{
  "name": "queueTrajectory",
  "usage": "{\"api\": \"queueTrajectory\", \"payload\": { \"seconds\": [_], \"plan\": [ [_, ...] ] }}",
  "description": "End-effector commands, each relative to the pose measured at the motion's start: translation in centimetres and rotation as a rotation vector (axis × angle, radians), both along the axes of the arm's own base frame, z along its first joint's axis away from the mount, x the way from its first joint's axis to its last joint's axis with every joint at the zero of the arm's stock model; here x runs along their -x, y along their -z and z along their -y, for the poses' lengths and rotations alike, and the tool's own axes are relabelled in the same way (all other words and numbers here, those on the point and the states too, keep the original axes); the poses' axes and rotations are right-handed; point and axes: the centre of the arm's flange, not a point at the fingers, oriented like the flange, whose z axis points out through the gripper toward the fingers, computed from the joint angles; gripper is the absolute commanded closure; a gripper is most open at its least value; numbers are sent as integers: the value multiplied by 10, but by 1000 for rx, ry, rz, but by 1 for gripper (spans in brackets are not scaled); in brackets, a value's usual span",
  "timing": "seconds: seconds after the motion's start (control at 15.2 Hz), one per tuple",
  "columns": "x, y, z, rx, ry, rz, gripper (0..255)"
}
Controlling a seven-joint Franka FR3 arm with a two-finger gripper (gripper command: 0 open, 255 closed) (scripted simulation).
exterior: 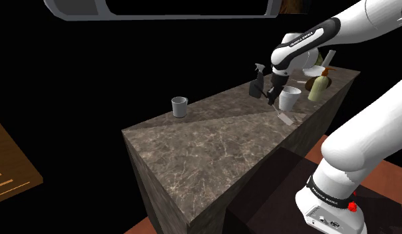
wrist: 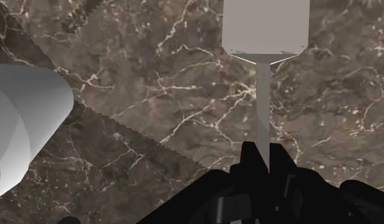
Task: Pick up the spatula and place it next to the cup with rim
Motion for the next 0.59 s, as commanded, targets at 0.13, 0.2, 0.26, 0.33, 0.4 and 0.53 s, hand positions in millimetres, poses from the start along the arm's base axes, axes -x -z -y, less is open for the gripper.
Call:
{"api": "queueTrajectory", "payload": {
  "seconds": [0.13, 0.2, 0.26, 0.33, 0.4, 0.53],
  "plan": [
    [1, 21, 0, 0, 0, 1, 255],
    [1, 26, 0, 0, 0, 1, 255],
    [1, 31, 0, 0, 0, 1, 255],
    [1, 37, 0, 0, 0, 1, 255],
    [1, 42, 0, 0, 0, 1, 255],
    [1, 52, 0, 0, 0, 1, 255]
  ]
}}
